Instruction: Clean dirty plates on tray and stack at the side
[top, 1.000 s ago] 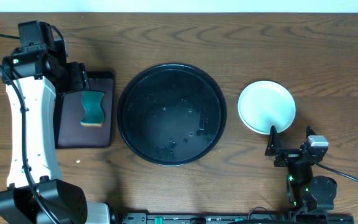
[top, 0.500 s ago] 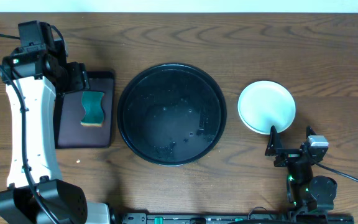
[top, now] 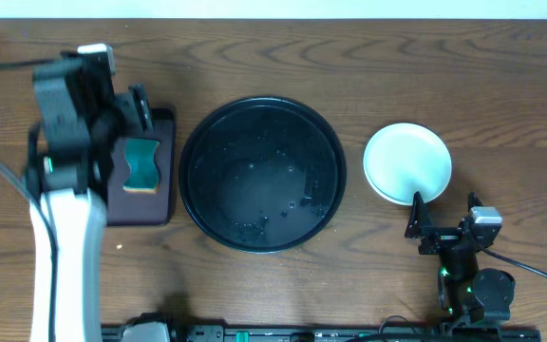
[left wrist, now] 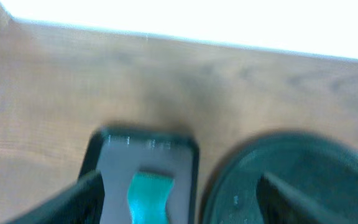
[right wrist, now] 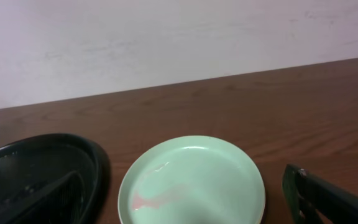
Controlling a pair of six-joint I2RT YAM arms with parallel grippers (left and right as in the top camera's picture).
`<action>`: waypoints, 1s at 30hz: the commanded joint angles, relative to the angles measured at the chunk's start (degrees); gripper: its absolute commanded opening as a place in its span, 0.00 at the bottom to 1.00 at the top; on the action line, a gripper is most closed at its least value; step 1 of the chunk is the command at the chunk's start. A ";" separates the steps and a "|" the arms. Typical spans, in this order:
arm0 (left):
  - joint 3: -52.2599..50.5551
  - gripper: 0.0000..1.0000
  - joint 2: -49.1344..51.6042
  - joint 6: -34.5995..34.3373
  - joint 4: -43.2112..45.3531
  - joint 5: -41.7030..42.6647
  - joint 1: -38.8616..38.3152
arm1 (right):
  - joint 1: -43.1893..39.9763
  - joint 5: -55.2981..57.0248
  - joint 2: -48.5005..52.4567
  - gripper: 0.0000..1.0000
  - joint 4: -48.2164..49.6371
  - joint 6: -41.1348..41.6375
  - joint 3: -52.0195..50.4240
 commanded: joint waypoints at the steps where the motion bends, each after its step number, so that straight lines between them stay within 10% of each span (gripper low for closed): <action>1: -12.79 0.79 -11.47 -0.07 7.06 0.85 -0.33 | -0.59 -0.46 -0.37 0.99 -0.20 0.59 -0.09; 13: -48.09 0.79 -46.90 0.00 28.22 0.83 -0.33 | -0.59 -0.46 -0.37 0.99 -0.20 0.57 -0.09; 30: -68.67 0.79 -71.67 9.62 30.97 0.39 -2.93 | -0.59 -0.46 -0.37 0.99 -0.20 0.57 -0.09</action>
